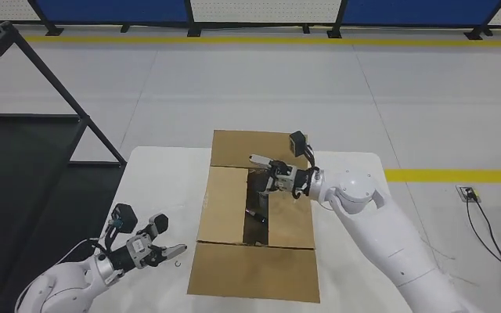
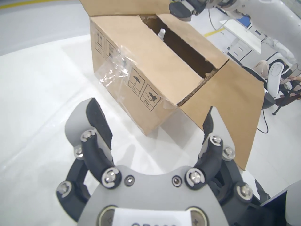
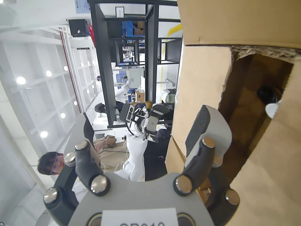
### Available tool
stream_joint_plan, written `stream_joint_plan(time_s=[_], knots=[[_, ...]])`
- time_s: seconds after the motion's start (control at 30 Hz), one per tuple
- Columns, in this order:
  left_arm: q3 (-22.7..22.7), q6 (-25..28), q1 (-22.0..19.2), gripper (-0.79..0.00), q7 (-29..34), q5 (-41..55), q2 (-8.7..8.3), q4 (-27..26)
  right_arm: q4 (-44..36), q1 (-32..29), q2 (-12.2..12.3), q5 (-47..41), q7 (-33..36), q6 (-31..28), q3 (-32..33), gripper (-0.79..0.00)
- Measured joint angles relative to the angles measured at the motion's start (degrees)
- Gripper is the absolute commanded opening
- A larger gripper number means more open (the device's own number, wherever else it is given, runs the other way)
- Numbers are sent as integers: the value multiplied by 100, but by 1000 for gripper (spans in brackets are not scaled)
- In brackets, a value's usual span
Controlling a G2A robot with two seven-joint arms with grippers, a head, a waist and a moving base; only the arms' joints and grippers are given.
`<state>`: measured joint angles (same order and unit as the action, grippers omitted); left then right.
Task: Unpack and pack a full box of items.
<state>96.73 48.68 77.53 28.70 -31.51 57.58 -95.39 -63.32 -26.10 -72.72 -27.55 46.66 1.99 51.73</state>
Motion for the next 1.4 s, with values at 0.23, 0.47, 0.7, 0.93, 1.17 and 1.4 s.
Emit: stream_joint_plan(time_s=[0.23, 0.47, 0.7, 0.93, 1.17, 1.4], knots=[[546, 102, 117, 0, -65, 1039, -92, 304, -36, -63, -9, 55, -4, 22, -52, 0], [731, 68, 79, 0, 74, 1599, -164, 585, 109, 95, -112, 591, 234, 477, -458, 0], [663, 64, -13, 0, 205, 1714, -208, 646, 527, 385, -343, 646, 256, 587, -852, 0], [619, 67, -54, 0, 213, 1758, -242, 704, 1143, 592, -621, 257, 399, 252, -1084, 0], [569, 62, -65, 0, 172, 1811, -269, 764, 1516, 675, -754, -410, 816, -415, -875, 0], [570, 4, -29, 0, 22, 1716, -285, 741, 1240, 601, -902, -987, 649, -783, -736, 0]])
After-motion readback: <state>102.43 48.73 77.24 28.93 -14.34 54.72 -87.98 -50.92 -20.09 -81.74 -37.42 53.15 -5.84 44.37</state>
